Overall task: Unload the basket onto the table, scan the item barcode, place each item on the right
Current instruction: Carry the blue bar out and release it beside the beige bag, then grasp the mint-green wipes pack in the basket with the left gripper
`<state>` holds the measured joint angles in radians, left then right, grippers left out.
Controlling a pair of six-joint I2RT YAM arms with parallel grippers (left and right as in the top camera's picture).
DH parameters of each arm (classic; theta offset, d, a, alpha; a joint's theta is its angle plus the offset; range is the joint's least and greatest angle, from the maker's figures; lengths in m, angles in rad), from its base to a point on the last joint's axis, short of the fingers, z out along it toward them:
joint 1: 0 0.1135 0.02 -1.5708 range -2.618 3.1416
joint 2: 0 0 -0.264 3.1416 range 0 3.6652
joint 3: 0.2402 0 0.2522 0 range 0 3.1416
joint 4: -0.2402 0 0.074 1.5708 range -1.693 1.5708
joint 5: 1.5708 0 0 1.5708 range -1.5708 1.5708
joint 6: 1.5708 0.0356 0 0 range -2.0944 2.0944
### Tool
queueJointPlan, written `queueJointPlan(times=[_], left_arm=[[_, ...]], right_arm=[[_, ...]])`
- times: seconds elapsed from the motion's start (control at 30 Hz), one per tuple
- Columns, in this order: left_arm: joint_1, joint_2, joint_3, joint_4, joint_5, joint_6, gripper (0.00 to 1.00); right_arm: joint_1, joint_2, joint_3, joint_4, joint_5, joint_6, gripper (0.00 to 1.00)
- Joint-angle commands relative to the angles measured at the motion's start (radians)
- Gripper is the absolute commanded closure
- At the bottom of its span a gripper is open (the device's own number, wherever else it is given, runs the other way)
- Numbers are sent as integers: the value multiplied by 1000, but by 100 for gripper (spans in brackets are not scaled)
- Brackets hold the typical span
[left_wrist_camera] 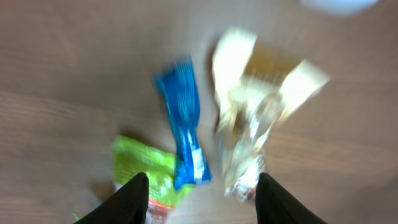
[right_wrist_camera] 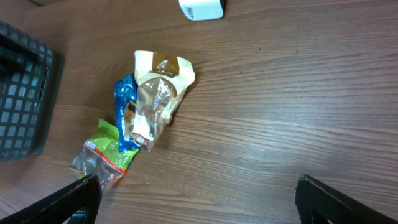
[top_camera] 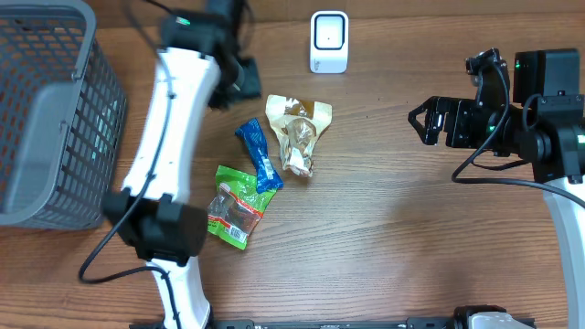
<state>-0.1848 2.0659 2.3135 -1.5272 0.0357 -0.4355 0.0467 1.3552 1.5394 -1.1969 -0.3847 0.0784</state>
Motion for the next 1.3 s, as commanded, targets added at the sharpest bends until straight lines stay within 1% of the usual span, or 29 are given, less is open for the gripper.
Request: queueJointPlan(times=[0.0,0.1,0.13,0.17,0.2,0.23,0.3,0.4,0.5,0.6,0.7,0.77,0.87,1.0,1.17,1.27], left_arm=[[117,-34,277,-46,-50,69,52],[254,-34,457,-58,-72,108,41],[311,-34,495,-58,-72,134,29],[367,-34,513,-58,-72,161,20],[412,-34,516,-58,-71,183,14],[452,-33,515,-59,-65,206,12],[555,-25,490,-61,-44,273,11],[658,-10,420,-31,-9,306,12],[727,10,344,43,40,317,13],[773,60,272,135,123,398,13],[776,132,253,163,145,463,13],[774,184,253,163,144,481,14],[774,270,253,155,146,481,15],[774,370,254,156,206,481,16],[774,461,253,146,251,481,16],[770,500,253,133,254,481,15]], right_arm=[[4,-3,25,5,2,0,0],[4,-3,25,5,2,0,0],[4,-3,25,5,2,0,0],[4,-3,25,5,2,0,0],[4,-3,25,5,2,0,0],[4,-3,25,5,2,0,0],[4,-3,25,5,2,0,0],[4,-3,25,5,1,0,0],[4,-3,25,9,1,0,0],[4,-3,25,13,1,1,0],[4,-3,25,12,0,1,0],[4,-3,25,11,-3,1,0],[4,-3,25,13,-2,1,0],[4,-3,25,13,-2,1,0],[4,-3,25,13,-2,1,0],[4,-3,25,13,-2,1,0]])
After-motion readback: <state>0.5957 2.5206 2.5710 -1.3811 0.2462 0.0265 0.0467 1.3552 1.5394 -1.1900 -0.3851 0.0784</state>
